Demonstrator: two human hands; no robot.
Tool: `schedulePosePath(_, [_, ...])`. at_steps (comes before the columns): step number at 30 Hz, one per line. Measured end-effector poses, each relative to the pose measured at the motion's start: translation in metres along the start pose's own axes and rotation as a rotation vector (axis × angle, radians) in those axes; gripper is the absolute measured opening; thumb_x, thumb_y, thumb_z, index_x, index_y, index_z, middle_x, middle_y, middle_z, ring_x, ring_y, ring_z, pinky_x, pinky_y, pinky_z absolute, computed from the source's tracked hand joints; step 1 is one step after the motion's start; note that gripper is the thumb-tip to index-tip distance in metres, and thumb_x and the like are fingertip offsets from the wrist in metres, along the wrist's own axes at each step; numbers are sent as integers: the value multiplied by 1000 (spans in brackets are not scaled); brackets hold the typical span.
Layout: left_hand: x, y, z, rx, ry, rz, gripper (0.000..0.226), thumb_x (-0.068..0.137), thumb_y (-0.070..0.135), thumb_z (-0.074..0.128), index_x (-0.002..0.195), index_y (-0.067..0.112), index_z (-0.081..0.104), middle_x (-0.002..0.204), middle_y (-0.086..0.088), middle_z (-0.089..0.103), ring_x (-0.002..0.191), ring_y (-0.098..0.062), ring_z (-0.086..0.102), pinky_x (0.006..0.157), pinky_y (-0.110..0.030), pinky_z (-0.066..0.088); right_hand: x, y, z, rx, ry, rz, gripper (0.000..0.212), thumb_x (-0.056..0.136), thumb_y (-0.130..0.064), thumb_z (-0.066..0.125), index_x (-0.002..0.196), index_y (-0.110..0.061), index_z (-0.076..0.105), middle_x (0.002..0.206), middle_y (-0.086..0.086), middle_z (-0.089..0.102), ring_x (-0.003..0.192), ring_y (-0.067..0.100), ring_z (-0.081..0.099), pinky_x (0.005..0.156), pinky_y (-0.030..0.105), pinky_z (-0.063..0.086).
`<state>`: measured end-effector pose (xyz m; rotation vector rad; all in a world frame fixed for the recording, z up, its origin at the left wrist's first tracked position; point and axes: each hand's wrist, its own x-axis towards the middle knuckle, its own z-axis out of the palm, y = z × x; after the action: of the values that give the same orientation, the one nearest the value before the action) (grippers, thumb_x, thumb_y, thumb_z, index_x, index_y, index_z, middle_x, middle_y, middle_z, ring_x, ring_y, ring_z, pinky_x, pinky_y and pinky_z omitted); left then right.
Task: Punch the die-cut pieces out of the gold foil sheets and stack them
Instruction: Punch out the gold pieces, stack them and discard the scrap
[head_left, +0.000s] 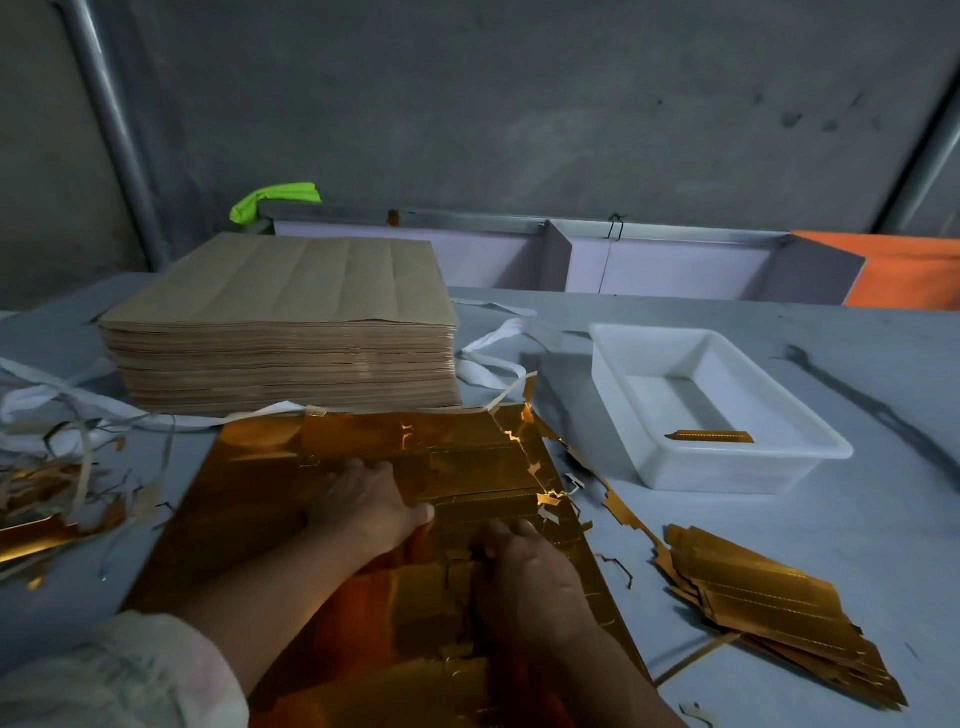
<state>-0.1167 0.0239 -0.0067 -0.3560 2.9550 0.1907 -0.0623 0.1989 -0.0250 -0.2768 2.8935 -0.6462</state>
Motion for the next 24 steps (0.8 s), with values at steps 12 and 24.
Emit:
schedulePosePath(12, [-14,0,-5,-17,267,281,22,100,44,46,92,30,60,85,11,52,78,-6,53,76,-28,46,3,3,0,26,1,-5,37,97,-27,58,132,-33,49,132,-3,49,113,15,54,93,29,52])
schedulePosePath(24, [-21,12,-54,90,478,371,27,102,33,42,94,24,66,83,6,60,72,-9,54,68,-28,41,-3,-10,-9,239,-55,7,26,100,-47,46,111,-26,57,109,-2,60,97,13,61,88,33,55])
